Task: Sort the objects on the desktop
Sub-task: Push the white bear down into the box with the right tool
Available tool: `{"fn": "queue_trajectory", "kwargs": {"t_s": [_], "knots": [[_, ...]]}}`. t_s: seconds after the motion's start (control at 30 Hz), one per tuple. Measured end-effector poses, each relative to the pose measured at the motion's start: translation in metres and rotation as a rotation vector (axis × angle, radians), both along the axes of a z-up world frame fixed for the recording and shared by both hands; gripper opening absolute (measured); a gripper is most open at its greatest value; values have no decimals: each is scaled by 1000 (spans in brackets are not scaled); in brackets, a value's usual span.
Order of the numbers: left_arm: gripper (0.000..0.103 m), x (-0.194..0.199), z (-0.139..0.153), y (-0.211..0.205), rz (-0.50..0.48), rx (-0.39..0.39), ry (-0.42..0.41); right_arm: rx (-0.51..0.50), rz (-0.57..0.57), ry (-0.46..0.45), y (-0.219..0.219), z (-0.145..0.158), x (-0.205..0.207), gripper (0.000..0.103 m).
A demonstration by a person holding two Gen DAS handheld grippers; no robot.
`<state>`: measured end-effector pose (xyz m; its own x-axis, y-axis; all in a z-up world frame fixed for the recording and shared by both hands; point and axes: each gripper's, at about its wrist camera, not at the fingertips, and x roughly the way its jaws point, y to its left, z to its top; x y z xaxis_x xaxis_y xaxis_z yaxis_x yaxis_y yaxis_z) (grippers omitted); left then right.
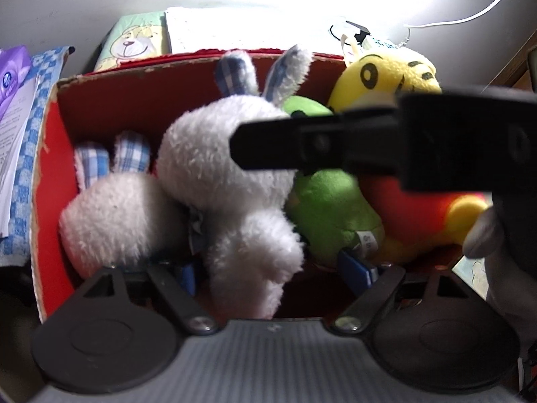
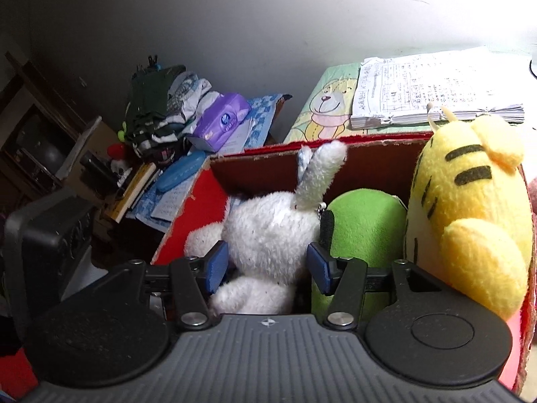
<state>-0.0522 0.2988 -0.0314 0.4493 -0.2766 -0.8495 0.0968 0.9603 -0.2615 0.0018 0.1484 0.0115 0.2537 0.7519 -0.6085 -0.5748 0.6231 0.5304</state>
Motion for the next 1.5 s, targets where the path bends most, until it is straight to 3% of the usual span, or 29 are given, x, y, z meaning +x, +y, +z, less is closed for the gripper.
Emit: {"fn": "queue_trajectory", "kwargs": {"t_s": [0.13,0.53,0.73,0.93,1.37,1.5], "knots": [[86,2,-1,0,7,2,5,-1,-31,20,7,-7,8,46],[84,3,-6,-7,18,7,31,-100,21,-46,27,-13,8,43],[87,3,-7,-11,20,26,30,-32,-1,3,8,-22,8,40],[89,3,-7,-10,24,29,37,-50,-26,-44,15,-21,-1,40],[94,0,-7,-10,48,29,29,49,-93,65,-4,-22,1,43],[95,-1,-8,-9,55,28,26,31,-87,37,0,-21,-2,42]]}}
